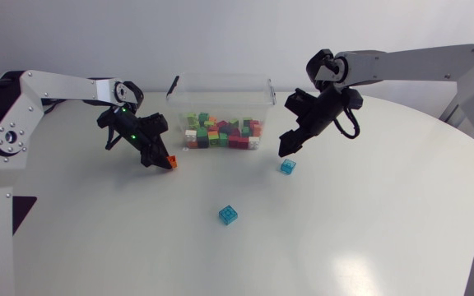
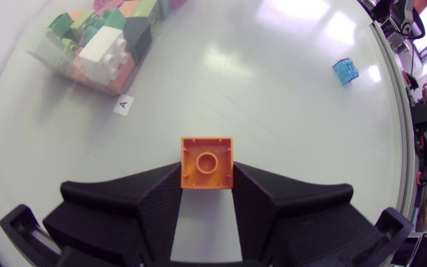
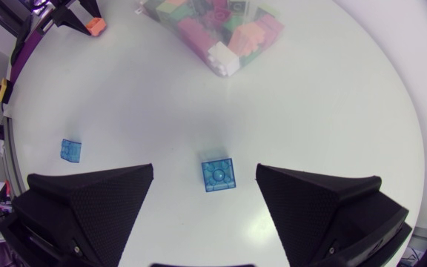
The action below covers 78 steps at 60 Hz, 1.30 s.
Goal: Place the duplo bricks in the container
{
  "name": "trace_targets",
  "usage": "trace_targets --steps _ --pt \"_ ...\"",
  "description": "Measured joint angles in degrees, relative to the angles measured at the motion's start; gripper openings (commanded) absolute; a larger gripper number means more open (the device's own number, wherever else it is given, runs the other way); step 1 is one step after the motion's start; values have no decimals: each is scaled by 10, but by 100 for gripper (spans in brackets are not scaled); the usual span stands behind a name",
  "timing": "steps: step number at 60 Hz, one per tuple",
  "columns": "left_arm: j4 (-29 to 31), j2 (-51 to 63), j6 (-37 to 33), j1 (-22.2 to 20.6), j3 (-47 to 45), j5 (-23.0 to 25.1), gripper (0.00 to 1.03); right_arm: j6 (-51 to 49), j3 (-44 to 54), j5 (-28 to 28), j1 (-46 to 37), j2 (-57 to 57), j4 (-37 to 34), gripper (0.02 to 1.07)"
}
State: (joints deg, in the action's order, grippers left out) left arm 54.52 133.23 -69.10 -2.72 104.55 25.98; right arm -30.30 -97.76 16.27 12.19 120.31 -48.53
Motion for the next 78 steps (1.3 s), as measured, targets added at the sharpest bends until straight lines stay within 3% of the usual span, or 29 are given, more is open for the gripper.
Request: trace_targets --steps 19,44,56,72,76,78 --pt "16 -96 1 26 -19 30 21 -15 0 -12 -1 39 8 102" --pt "13 -217 56 19 -35 70 21 -30 -5 -29 -8 76 27 95" --pt "-3 -251 92 -4 -35 81 21 -30 -5 -42 -8 79 40 77" --pt "-47 -260 146 -20 -35 81 22 -30 -5 -57 -5 95 58 40" --pt "-63 -260 164 -23 -35 81 22 -30 -5 -61 -2 99 62 26" --pt "-71 -260 174 -25 -35 81 22 -30 -5 -61 0 99 64 25"
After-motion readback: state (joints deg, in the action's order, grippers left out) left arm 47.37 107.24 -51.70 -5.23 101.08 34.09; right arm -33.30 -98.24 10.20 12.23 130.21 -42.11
